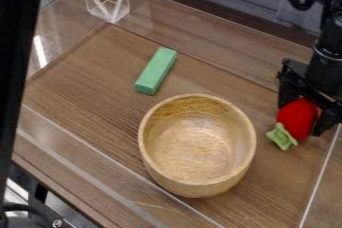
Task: Move the red fruit to the right
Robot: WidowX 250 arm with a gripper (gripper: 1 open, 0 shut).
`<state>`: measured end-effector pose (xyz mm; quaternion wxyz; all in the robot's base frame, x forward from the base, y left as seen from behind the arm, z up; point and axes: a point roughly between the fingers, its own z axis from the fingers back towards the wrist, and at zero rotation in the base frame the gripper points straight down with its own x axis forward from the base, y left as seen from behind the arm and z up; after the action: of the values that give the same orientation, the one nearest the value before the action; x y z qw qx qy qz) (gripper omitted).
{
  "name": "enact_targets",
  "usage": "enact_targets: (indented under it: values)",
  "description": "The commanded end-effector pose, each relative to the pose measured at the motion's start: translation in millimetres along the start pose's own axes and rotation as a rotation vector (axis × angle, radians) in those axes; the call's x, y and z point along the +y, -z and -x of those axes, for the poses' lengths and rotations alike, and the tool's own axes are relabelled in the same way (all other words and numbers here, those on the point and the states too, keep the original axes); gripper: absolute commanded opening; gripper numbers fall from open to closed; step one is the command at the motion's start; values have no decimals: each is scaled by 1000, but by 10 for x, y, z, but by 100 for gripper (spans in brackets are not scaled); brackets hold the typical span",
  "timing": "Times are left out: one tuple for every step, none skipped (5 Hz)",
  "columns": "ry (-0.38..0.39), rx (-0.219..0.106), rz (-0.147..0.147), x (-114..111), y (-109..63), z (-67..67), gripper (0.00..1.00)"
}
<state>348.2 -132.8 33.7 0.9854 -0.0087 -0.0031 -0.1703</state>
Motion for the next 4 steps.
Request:
enact_targets:
  values:
    - [-14, -82, -6, 101, -245, -101, 100]
    - [49, -86, -5, 165, -255, -48, 100]
    - [108, -95, -5, 221, -281, 6, 100]
    - [108, -102, -6, 251, -348, 42, 100]
